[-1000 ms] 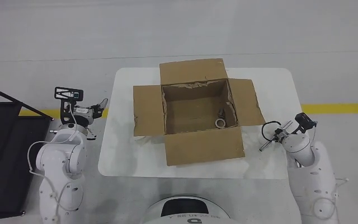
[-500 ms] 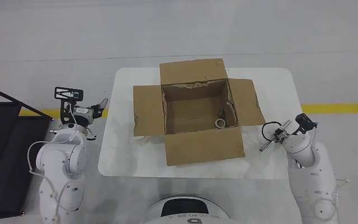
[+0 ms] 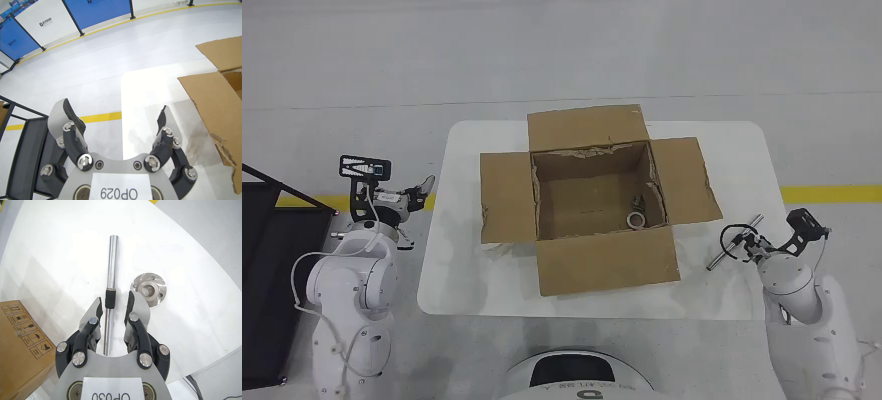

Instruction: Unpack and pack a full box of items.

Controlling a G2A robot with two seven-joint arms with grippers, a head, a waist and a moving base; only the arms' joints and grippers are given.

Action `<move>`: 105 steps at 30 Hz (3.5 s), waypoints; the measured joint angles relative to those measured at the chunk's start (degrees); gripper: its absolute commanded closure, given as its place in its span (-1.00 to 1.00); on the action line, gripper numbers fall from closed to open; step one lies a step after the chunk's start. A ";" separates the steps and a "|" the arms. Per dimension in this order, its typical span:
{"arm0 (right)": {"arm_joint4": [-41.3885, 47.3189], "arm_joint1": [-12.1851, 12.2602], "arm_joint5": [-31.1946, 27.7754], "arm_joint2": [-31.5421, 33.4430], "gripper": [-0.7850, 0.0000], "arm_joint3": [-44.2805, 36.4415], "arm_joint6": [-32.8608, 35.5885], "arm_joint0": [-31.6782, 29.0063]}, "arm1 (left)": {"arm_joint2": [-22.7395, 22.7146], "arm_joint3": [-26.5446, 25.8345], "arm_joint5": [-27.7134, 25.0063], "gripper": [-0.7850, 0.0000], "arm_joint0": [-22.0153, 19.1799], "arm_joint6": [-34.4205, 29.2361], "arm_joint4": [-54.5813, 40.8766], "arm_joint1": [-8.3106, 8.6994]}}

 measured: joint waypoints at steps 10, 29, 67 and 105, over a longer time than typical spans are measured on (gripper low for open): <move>9.09 -1.53 -9.18 2.49 0.25 -9.62 -14.21 -8.45 | 0.00 0.00 0.00 -1.00 0.00 0.00 0.00 0.00; 28.01 -2.83 -51.76 3.50 -1.00 -13.34 -24.19 -18.99 | 0.00 0.00 0.00 -1.00 0.00 0.00 0.00 0.00; -15.41 -5.19 -9.14 -39.17 -1.00 -23.78 5.57 11.76 | 0.00 0.00 0.00 -1.00 0.00 0.00 0.00 0.00; -32.34 -9.25 5.67 -47.26 -1.00 9.03 29.88 33.38 | 0.00 0.00 0.00 -1.00 0.00 0.00 0.00 0.00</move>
